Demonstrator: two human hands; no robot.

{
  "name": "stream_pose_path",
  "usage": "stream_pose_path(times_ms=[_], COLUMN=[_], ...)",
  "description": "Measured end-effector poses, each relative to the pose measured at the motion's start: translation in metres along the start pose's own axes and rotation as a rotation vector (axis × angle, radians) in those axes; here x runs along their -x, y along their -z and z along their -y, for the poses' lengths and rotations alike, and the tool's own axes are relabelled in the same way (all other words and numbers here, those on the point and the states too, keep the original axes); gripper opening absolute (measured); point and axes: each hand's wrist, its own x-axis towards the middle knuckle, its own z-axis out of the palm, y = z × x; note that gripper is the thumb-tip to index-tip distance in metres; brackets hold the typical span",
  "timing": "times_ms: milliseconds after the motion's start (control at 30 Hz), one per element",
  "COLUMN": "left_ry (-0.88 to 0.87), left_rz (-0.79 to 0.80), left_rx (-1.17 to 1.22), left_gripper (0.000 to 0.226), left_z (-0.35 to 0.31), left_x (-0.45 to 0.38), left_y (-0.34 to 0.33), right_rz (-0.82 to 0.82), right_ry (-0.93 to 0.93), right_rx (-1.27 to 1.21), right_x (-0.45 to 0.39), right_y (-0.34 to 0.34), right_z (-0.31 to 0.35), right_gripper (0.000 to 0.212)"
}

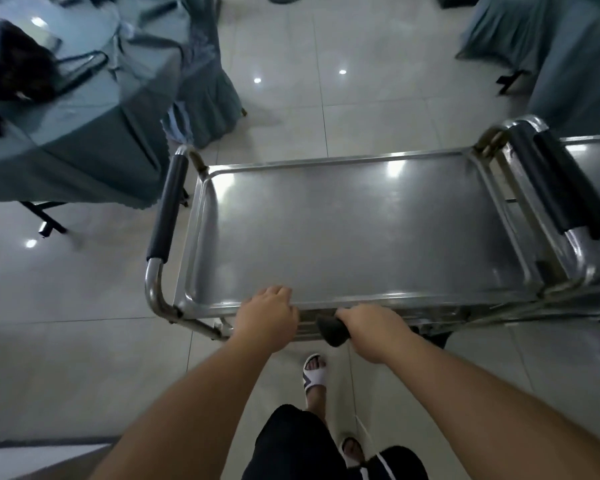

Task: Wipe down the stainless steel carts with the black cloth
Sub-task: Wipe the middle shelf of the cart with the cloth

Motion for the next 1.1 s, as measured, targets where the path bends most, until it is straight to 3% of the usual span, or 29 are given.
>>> stream_pose_path(times_ms=[233, 467, 667, 833, 1100], left_ry=[0.022, 0.084, 0.105, 0.1, 0.153], left_rz=[0.068, 0.107, 0.14, 0.176, 0.251], left_rx=[-0.052, 0.0, 0.012, 0.049, 0.111], left_gripper=[0.049, 0.046, 0.039, 0.052, 0.053], left_z=[-0.019, 0.015, 0.066, 0.13, 0.228], left_x=[0.09, 0.143, 0.157, 0.158, 0.14], left_y=[-0.015, -0.042, -0.052, -0.063, -0.087], right_rz=[-0.064, -0.039, 0.011, 0.052, 0.083], right_ry=[-0.042, -0.051, -0.075, -0.093, -0.15], right_rx=[-0.014, 0.011, 0.009, 0.019, -0.079], right_x=[0.074, 0.1, 0.086, 0.052, 0.001], right_y=[0.002, -0.008, -0.022, -0.037, -0.087], right_z=[0.011, 0.041, 0.085, 0.14, 0.214], right_gripper=[0.03, 0.024, 0.03, 0.035, 0.048])
